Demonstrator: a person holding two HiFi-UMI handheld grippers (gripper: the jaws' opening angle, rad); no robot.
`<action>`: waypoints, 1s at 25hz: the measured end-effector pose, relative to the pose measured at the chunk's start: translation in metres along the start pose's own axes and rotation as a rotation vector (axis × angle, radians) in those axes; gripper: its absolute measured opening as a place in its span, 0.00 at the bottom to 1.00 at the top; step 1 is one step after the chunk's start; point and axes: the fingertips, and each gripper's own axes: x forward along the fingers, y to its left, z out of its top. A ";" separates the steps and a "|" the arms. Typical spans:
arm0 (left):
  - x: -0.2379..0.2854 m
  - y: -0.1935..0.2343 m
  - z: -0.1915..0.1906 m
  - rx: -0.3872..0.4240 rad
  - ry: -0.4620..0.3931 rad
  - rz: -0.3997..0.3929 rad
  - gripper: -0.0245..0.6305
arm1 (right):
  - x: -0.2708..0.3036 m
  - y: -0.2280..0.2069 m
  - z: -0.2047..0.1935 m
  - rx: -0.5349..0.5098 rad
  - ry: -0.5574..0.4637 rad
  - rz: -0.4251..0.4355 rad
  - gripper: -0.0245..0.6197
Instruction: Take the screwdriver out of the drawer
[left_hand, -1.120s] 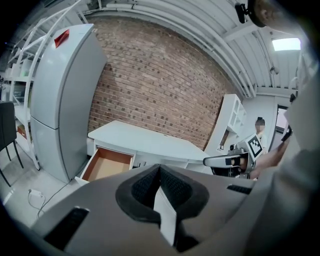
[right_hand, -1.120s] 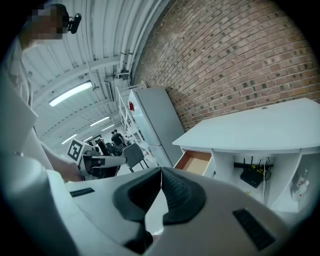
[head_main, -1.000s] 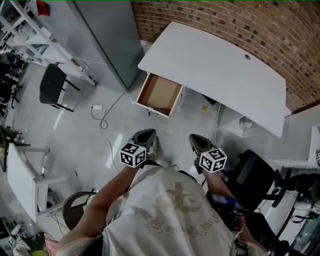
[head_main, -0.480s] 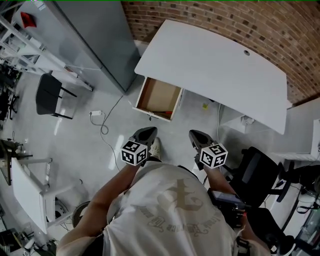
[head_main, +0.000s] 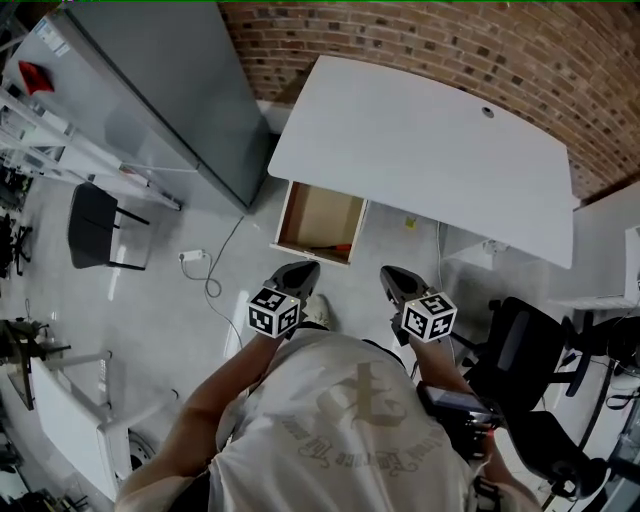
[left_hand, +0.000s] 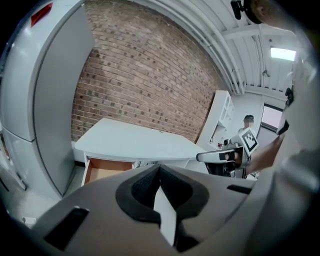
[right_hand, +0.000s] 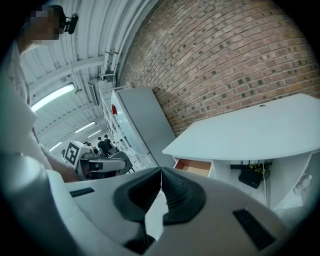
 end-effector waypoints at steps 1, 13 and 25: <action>0.000 0.005 0.003 0.005 0.003 -0.010 0.07 | 0.004 0.001 0.002 0.004 -0.002 -0.011 0.07; 0.001 0.046 0.026 0.063 0.016 -0.142 0.07 | 0.044 0.018 0.026 0.021 -0.054 -0.117 0.07; -0.001 0.069 0.030 0.081 0.013 -0.125 0.07 | 0.062 0.016 0.018 0.005 -0.020 -0.110 0.07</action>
